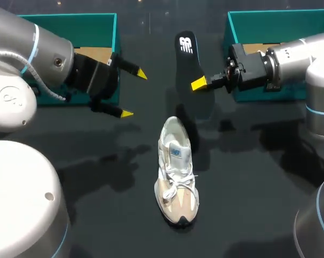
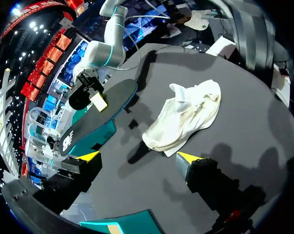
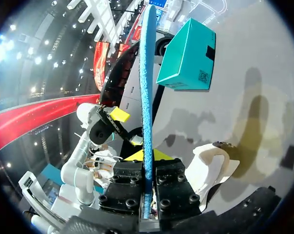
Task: Take the shoe out of the shoebox, open the shoe tongue, remove and reinsert the insole, then place the shoe into the shoebox
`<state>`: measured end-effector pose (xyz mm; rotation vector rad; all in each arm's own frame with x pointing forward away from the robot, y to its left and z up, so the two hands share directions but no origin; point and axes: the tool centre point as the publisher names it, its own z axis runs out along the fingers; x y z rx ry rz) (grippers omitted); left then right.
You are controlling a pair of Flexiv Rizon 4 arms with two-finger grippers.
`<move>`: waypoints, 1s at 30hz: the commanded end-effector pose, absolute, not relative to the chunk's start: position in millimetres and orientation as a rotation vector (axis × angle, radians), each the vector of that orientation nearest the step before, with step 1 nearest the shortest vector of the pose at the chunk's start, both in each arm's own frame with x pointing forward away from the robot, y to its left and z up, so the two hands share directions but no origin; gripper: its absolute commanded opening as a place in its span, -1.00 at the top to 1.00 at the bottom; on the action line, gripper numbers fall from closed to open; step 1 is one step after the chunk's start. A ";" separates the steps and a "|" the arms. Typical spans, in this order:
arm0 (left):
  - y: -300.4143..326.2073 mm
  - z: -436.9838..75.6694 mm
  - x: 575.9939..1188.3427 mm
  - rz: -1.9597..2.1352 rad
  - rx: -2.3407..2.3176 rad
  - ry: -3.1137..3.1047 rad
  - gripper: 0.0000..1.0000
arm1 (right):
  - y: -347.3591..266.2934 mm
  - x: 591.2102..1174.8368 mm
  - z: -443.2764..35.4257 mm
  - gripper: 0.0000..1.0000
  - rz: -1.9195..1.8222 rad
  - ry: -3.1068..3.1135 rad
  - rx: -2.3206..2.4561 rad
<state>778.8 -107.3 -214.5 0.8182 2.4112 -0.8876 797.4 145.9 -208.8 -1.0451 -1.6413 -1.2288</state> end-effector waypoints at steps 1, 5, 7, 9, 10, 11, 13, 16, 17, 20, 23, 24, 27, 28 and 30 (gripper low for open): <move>-102.0 -228.6 775.8 -0.740 0.709 2.599 -1.00 | 148.9 794.7 -207.3 1.00 -1.234 -1.694 -1.066; -102.0 -228.6 775.8 -0.740 0.709 2.599 -1.00 | 148.9 794.7 -207.3 1.00 -1.234 -1.694 -1.066; -102.0 -228.6 775.8 -0.740 0.709 2.599 -1.00 | 148.9 794.7 -207.3 1.00 -1.234 -1.694 -1.066; -102.0 -228.6 775.8 -0.740 0.709 2.599 -1.00 | 148.9 794.7 -207.3 1.00 -1.234 -1.694 -1.066; -102.0 -228.6 775.8 -0.740 0.709 2.599 -1.00 | 148.9 794.7 -207.3 1.00 -1.234 -1.694 -1.066; -102.0 -228.6 775.8 -0.740 0.709 2.599 -1.00 | 148.9 794.7 -207.3 1.00 -1.234 -1.694 -1.066; -109.1 -238.1 771.7 -0.786 0.671 2.651 -1.00 | 147.2 795.1 -211.7 1.00 -1.270 -1.684 -1.053; -110.5 -250.9 766.7 -0.758 0.604 2.722 -1.00 | 151.2 795.7 -226.8 1.00 -1.359 -1.666 -1.062; -109.5 -254.2 766.0 -0.767 0.581 2.744 -1.00 | 153.1 796.2 -230.5 1.00 -1.393 -1.665 -1.060; -104.1 -261.8 763.8 -0.782 0.503 2.787 -1.00 | 159.0 799.0 -239.9 1.00 -1.439 -1.654 -1.028; -98.3 -265.9 762.7 -0.803 0.373 2.876 -1.00 | 162.1 799.7 -247.0 1.00 -1.495 -1.619 -0.989; -98.3 -265.9 762.7 -0.803 0.373 2.876 -1.00 | 162.1 799.7 -247.0 1.00 -1.495 -1.619 -0.989; -98.3 -265.9 762.7 -0.803 0.373 2.876 -1.00 | 162.1 799.7 -247.0 1.00 -1.495 -1.619 -0.989; -98.3 -265.9 762.7 -0.803 0.373 2.876 -1.00 | 162.1 799.7 -247.0 1.00 -1.495 -1.619 -0.989; -98.3 -265.9 762.7 -0.803 0.373 2.876 -1.00 | 162.1 799.7 -247.0 1.00 -1.495 -1.619 -0.989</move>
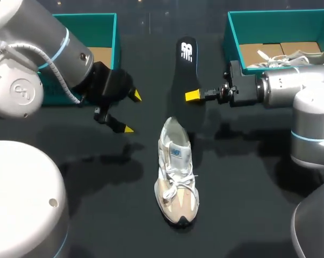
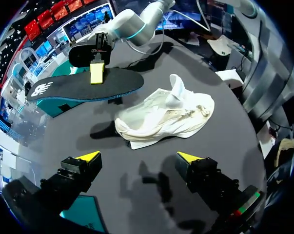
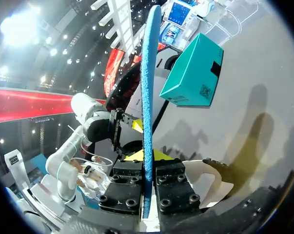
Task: Take the shoe out of the shoebox, open the shoe tongue, remove and reinsert the insole, then place the shoe into the shoebox
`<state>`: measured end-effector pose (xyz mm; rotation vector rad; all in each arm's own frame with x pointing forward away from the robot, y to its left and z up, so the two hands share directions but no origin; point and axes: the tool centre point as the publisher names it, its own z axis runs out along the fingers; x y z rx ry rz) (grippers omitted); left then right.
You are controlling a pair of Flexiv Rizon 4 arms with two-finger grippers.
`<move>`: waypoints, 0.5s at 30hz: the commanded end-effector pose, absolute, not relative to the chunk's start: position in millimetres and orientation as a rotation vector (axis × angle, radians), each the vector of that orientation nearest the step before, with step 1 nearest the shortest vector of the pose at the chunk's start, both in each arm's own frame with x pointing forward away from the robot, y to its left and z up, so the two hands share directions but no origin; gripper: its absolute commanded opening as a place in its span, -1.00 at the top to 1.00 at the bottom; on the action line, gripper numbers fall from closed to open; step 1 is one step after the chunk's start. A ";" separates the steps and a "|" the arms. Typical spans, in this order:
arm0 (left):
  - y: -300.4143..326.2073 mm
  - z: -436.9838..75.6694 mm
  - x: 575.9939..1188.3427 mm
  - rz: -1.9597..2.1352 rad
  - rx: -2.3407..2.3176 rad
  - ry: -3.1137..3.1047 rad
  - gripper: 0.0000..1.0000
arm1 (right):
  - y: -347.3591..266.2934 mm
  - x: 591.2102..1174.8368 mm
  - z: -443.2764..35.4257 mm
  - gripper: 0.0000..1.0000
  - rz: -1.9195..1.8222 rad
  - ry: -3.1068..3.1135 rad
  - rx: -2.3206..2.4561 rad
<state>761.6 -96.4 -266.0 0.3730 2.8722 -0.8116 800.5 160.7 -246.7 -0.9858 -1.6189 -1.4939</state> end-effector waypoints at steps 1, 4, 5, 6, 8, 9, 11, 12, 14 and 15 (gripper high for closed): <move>-98.3 -265.9 762.7 -0.803 0.373 2.876 -1.00 | 162.1 799.7 -247.0 1.00 -1.495 -1.619 -0.989; -98.3 -265.9 762.7 -0.803 0.373 2.876 -1.00 | 162.1 799.7 -247.0 1.00 -1.495 -1.619 -0.989; -98.3 -265.9 762.7 -0.803 0.373 2.876 -1.00 | 162.1 799.7 -247.0 1.00 -1.495 -1.619 -0.989; -101.2 -270.2 761.5 -0.819 0.367 2.899 -1.00 | 162.1 799.7 -247.0 1.00 -1.495 -1.619 -0.989; -106.0 -276.5 757.3 -0.806 0.329 2.917 -1.00 | 162.8 799.2 -252.6 1.00 -1.530 -1.616 -0.980; -108.1 -280.0 756.3 -0.777 0.309 2.932 -1.00 | 163.2 798.1 -255.5 1.00 -1.526 -1.616 -0.976; -111.4 -286.6 754.6 -0.730 0.237 2.968 -1.00 | 163.1 795.4 -258.5 1.00 -1.565 -1.621 -0.955; -111.9 -288.8 752.7 -0.738 0.234 2.972 -1.00 | 163.1 793.8 -260.1 1.00 -1.573 -1.622 -0.947; -111.6 -291.8 750.6 -0.728 0.186 2.980 -1.00 | 162.5 790.6 -263.8 1.00 -1.595 -1.626 -0.937; -110.9 -293.3 749.8 -0.700 0.158 2.988 -1.00 | 161.9 789.0 -265.7 1.00 -1.594 -1.617 -0.930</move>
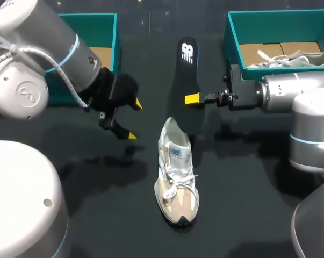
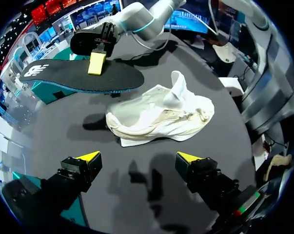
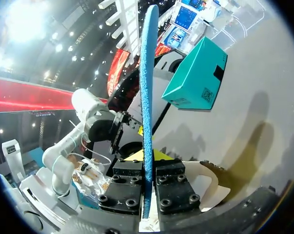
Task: Take the shoe out of the shoebox, open the shoe tongue, remove and reinsert the insole, then place the shoe into the shoebox
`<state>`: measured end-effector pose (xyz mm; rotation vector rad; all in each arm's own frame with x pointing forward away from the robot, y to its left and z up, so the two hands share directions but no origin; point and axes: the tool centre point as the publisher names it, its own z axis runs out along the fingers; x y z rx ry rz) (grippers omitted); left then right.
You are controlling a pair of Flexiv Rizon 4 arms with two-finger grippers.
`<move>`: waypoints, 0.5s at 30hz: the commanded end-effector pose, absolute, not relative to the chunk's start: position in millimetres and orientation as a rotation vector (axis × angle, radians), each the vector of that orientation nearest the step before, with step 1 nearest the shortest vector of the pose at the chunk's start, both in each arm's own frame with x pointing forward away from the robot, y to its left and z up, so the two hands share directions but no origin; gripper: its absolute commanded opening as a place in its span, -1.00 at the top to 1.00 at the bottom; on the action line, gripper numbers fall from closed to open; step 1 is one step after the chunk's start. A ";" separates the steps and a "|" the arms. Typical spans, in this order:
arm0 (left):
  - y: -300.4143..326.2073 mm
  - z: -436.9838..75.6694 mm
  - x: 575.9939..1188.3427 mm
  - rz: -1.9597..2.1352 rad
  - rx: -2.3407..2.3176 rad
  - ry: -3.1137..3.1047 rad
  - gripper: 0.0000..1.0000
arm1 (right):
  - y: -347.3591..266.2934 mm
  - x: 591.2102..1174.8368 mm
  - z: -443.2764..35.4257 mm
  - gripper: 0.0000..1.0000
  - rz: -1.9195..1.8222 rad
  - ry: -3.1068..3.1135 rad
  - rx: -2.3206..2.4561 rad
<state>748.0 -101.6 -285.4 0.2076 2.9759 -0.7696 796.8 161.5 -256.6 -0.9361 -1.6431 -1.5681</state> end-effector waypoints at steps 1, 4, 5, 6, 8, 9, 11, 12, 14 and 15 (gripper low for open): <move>-110.1 -294.6 750.1 -0.657 0.118 3.001 -1.00 | 160.6 786.3 -267.0 1.00 -1.592 -1.619 -0.936; -110.1 -294.6 750.1 -0.657 0.118 3.001 -1.00 | 157.7 782.9 -266.1 1.00 -1.592 -1.623 -0.948; -110.1 -294.6 750.1 -0.657 0.118 3.001 -1.00 | 157.7 782.9 -266.1 1.00 -1.592 -1.623 -0.948; -110.1 -294.6 750.1 -0.657 0.118 3.001 -1.00 | 157.7 782.9 -266.1 1.00 -1.592 -1.623 -0.948; -110.1 -294.6 750.1 -0.657 0.118 3.001 -1.00 | 157.7 782.9 -266.1 1.00 -1.592 -1.623 -0.948; -110.1 -294.6 750.1 -0.657 0.118 3.001 -1.00 | 157.7 782.9 -266.1 1.00 -1.592 -1.623 -0.948; -110.1 -294.6 750.1 -0.657 0.118 3.001 -1.00 | 157.7 782.9 -266.1 1.00 -1.592 -1.623 -0.948; -113.1 -301.2 751.7 -0.674 0.150 3.024 -1.00 | 157.7 782.9 -266.1 1.00 -1.592 -1.623 -0.948; -117.6 -311.3 754.0 -0.706 0.192 3.033 -1.00 | 159.5 784.5 -267.1 1.00 -1.585 -1.618 -0.936; -119.3 -315.8 755.4 -0.712 0.200 3.043 -1.00 | 161.0 785.7 -267.7 1.00 -1.587 -1.618 -0.925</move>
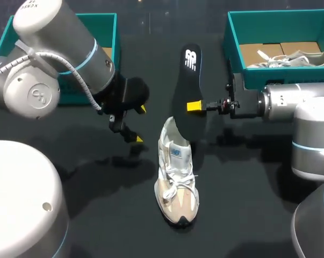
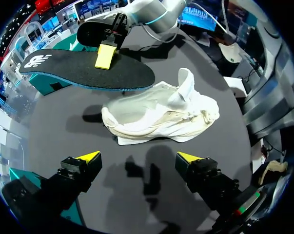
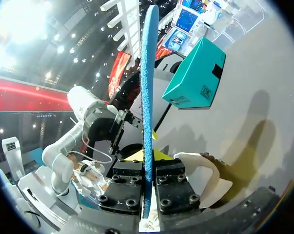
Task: Take the shoe out of the shoebox, open the shoe tongue, remove and reinsert the insole, then place the shoe into the shoebox
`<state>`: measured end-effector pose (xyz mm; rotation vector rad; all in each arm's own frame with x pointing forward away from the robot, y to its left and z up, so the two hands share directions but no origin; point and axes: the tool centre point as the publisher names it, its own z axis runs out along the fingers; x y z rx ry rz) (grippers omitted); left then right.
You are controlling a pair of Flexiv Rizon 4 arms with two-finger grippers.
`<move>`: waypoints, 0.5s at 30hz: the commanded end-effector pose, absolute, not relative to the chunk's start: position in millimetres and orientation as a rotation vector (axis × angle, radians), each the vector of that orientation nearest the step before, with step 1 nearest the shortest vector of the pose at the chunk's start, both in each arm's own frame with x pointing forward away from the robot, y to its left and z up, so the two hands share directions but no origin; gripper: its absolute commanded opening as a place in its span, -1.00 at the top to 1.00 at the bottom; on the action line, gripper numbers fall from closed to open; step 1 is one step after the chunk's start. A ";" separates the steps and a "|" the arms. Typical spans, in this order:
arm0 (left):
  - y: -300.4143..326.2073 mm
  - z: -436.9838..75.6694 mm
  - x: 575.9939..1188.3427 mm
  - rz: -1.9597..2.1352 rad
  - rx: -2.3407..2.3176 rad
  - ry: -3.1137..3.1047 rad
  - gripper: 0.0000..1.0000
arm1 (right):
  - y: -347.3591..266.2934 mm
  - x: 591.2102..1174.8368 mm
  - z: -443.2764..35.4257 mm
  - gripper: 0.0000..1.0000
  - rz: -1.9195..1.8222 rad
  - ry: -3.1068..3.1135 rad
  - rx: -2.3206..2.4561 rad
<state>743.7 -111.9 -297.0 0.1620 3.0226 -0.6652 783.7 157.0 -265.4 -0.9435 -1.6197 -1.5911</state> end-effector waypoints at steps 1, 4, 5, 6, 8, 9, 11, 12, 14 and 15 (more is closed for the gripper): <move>-121.0 -319.6 756.1 -0.706 0.218 3.040 -1.00 | 162.5 786.8 -268.4 1.00 -1.596 -1.620 -0.923; -123.5 -327.3 757.1 -0.725 0.236 3.054 -1.00 | 165.8 790.0 -270.4 1.00 -1.601 -1.637 -0.902; -124.0 -329.1 757.2 -0.728 0.232 3.059 -1.00 | 166.5 790.8 -271.3 1.00 -1.600 -1.637 -0.895; -124.5 -331.2 757.0 -0.725 0.228 3.061 -1.00 | 166.5 791.7 -272.2 1.00 -1.605 -1.637 -0.895; -124.6 -334.7 755.9 -0.732 0.227 3.070 -1.00 | 166.2 792.9 -274.3 1.00 -1.617 -1.632 -0.879; -124.9 -337.0 755.6 -0.736 0.224 3.075 -1.00 | 165.8 794.1 -276.0 1.00 -1.630 -1.629 -0.871; -126.6 -342.4 754.7 -0.724 0.226 3.090 -1.00 | 164.4 797.6 -279.7 1.00 -1.641 -1.615 -0.863; -126.6 -342.4 754.7 -0.724 0.226 3.090 -1.00 | 164.4 797.6 -279.7 1.00 -1.641 -1.615 -0.863; -126.6 -342.4 754.7 -0.724 0.226 3.090 -1.00 | 164.4 797.6 -279.7 1.00 -1.641 -1.615 -0.863; -126.6 -342.4 754.7 -0.724 0.226 3.090 -1.00 | 164.4 797.6 -279.7 1.00 -1.641 -1.615 -0.863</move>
